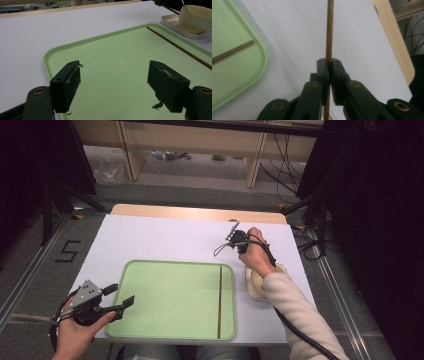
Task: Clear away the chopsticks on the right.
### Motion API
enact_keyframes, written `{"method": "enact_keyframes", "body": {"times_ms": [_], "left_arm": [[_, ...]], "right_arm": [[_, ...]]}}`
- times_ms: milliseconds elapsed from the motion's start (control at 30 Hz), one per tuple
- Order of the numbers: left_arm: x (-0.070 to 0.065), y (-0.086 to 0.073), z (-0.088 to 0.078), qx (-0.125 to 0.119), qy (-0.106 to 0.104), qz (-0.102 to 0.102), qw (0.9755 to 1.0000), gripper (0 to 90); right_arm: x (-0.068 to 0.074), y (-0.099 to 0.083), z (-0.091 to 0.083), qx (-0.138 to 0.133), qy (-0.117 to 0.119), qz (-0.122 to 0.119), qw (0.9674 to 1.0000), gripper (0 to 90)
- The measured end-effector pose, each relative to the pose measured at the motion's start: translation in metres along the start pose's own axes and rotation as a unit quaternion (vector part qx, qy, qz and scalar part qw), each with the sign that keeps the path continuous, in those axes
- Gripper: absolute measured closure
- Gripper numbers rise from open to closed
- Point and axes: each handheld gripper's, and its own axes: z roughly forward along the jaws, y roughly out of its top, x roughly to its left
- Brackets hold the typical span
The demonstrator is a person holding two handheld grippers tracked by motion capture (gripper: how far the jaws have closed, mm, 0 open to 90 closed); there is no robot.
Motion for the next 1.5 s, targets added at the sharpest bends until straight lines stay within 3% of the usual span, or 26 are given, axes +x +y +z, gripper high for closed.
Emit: {"method": "enact_keyframes", "body": {"times_ms": [200,233,333,367,433,633,700,733,767,833,933,967,1000,1033,1100,1167,1200,1233,1333,1367,1400,1500], "left_arm": [[0.000,0.000,0.000,0.001,0.000,0.000,1.0000,26.2],[0.000,0.000,0.000,-0.001,-0.001,-0.001,1.0000,26.2],[0.000,0.000,0.000,-0.002,-0.001,-0.002,1.0000,26.2],[0.000,0.000,0.000,-0.001,-0.001,-0.001,1.0000,26.2],[0.000,0.000,0.000,-0.001,-0.002,-0.001,1.0000,26.2],[0.000,0.000,0.000,-0.001,-0.001,-0.001,1.0000,26.2],[0.000,0.000,0.000,-0.001,-0.002,-0.002,1.0000,26.2],[0.000,0.000,0.000,-0.001,-0.002,-0.002,1.0000,26.2],[0.000,0.000,0.000,-0.001,-0.001,-0.001,1.0000,26.2],[0.000,0.000,0.000,-0.002,-0.002,-0.001,1.0000,26.2],[0.000,0.000,-0.001,-0.001,-0.001,0.000,1.0000,26.2],[0.000,0.000,-0.001,-0.001,-0.001,0.000,1.0000,26.2],[0.000,0.000,-0.001,-0.001,-0.001,0.000,1.0000,26.2],[0.000,0.000,0.000,0.000,-0.001,0.000,1.0000,26.2],[-0.001,0.000,0.000,0.000,0.000,-0.007,1.0000,26.2],[-0.001,0.000,0.000,0.000,-0.002,0.001,1.0000,26.2],[0.000,0.001,0.000,0.000,-0.002,0.002,1.0000,26.2],[0.000,0.001,0.000,0.000,-0.002,0.002,1.0000,26.2],[-0.001,0.000,0.000,0.000,-0.001,-0.005,1.0000,26.2],[-0.001,0.000,0.000,0.000,-0.002,0.000,1.0000,26.2],[-0.001,0.001,0.000,0.001,-0.002,0.002,1.0000,26.2],[-0.001,0.001,0.000,-0.001,-0.003,0.002,1.0000,26.2]], "right_arm": [[-0.007,0.003,-0.014,-0.048,-0.010,0.025,0.9985,87.4],[-0.009,0.005,-0.022,-0.069,-0.015,0.042,0.9966,87.4],[-0.013,0.008,-0.030,-0.093,-0.014,0.060,0.9938,87.4],[-0.014,0.010,-0.037,-0.116,-0.005,0.086,0.9896,87.4],[-0.016,0.011,-0.041,-0.124,-0.006,0.090,0.9882,87.4],[-0.013,0.018,-0.055,-0.168,0.007,0.139,0.9758,87.4],[-0.012,0.022,-0.063,-0.190,0.016,0.158,0.9688,87.4],[-0.010,0.024,-0.065,-0.201,0.022,0.175,0.9636,87.4],[-0.010,0.024,-0.065,-0.201,0.022,0.175,0.9636,87.4],[-0.009,0.026,-0.071,-0.208,0.042,0.198,0.9568,87.4],[-0.005,0.028,-0.072,-0.212,0.067,0.217,0.9506,87.4],[-0.002,0.028,-0.073,-0.208,0.087,0.246,0.9428,87.4],[0.000,0.028,-0.073,-0.208,0.096,0.258,0.9387,87.4],[0.002,0.028,-0.073,-0.213,0.108,0.272,0.9321,87.4],[0.004,0.028,-0.074,-0.213,0.113,0.279,0.9297,87.4],[0.005,0.027,-0.075,-0.217,0.127,0.292,0.9227,87.4],[0.005,0.027,-0.076,-0.216,0.123,0.291,0.9240,87.4],[0.006,0.027,-0.076,-0.217,0.126,0.294,0.9224,87.4],[0.007,0.026,-0.077,-0.214,0.139,0.314,0.9144,87.4],[0.006,0.024,-0.075,-0.218,0.135,0.301,0.9184,87.4],[0.009,0.024,-0.076,-0.212,0.141,0.315,0.9141,87.4],[0.011,0.021,-0.071,-0.211,0.140,0.313,0.9152,87.3]]}}
